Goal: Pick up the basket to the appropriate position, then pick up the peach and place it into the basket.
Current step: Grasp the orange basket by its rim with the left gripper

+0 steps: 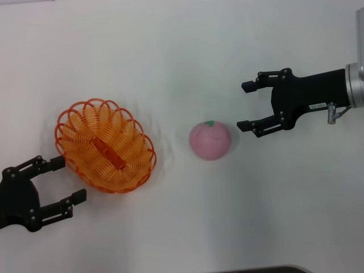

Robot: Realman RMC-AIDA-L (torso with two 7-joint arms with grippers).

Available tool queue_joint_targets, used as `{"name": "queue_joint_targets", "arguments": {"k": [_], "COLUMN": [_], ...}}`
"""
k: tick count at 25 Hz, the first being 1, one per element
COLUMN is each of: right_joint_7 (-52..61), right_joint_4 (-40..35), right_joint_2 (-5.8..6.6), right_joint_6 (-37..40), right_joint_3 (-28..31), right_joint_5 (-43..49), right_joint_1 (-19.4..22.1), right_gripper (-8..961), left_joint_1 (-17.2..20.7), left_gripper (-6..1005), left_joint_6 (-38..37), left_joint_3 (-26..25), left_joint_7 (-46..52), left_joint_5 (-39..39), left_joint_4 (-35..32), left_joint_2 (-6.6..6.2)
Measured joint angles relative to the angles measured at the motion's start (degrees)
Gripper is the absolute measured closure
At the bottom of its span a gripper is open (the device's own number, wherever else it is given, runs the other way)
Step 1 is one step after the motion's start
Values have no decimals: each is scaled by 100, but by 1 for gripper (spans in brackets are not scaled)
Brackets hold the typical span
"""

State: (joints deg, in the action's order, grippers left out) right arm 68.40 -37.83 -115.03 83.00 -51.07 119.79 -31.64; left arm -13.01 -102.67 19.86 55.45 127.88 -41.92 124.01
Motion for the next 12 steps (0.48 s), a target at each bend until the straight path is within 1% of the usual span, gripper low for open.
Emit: {"name": "queue_joint_targets", "arguments": {"k": [8,12], "right_joint_7": [-2,-1], "right_joint_4": [-5,-5], "right_joint_2": [7,8], "right_joint_6": [-3,-4], "right_joint_3": [0,0], "right_joint_5": [0,0], "right_joint_1": [-7,-18], "right_gripper": [28,29], "left_joint_1": [-4,-40], "left_gripper": [187,188], "left_joint_6": [2,-45], "left_joint_3": [-12,-102], "left_joint_7": [23,298], "left_joint_5": [1,1], "left_joint_4": [0,0], "left_joint_2": [0,-10]}}
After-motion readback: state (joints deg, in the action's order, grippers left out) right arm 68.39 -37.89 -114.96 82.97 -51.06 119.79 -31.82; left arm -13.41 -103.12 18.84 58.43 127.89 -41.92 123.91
